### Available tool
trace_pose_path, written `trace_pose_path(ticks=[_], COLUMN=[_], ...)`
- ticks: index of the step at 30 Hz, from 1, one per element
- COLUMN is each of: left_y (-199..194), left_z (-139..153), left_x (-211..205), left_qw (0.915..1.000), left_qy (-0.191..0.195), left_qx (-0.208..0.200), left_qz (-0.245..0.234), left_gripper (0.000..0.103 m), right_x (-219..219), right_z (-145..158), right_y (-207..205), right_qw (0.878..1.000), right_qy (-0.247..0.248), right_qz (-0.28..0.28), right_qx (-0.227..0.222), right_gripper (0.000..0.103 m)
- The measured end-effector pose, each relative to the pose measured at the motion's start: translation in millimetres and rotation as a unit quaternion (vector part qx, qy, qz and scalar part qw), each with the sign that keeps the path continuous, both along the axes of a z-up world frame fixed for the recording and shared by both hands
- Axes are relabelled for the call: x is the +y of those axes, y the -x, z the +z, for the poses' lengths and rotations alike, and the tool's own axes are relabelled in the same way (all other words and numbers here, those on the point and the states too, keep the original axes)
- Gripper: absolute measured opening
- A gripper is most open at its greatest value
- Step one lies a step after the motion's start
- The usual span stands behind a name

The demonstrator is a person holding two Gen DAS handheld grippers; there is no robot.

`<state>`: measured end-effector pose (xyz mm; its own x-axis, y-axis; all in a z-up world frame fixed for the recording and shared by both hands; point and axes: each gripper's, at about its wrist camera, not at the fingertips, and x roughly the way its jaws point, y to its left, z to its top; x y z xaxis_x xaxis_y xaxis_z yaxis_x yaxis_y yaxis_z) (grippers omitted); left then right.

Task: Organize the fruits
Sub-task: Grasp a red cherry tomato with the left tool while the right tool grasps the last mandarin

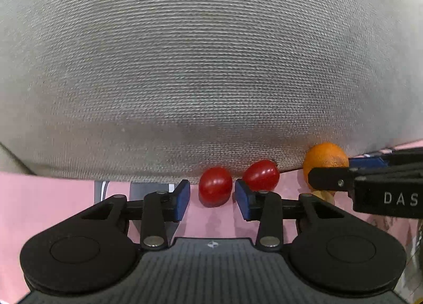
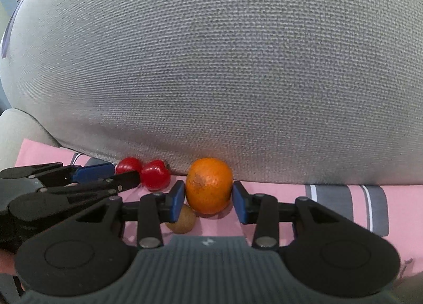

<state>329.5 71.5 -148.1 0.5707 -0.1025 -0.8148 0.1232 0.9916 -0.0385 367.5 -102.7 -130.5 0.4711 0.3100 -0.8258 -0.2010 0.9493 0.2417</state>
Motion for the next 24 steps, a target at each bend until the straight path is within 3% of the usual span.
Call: trace_pose_path(ticks=[9,12,24], left_y=[-6,-5,25], left_z=[-9,-6,44], left_x=[-13,-14,-4], left_qw=[1.0,1.0,0.9989], left_qy=[0.007,0.004,0.038], left_qx=[0.003,0.003,-0.001], left_qz=[-0.005,-0.002,0.027], left_gripper=[0.031,0.031,0.03], right_x=[8,11,10], right_z=[-12,-15,11], right_y=[-7,-9,5], right_qw=[1.0,1.0,1.0], right_qy=[-0.001,0.002,0.018], right_qz=[-0.002,0.0,0.001], right_qx=[0.005,0.006,-0.02], right_gripper=[0.038,0.038,0.037])
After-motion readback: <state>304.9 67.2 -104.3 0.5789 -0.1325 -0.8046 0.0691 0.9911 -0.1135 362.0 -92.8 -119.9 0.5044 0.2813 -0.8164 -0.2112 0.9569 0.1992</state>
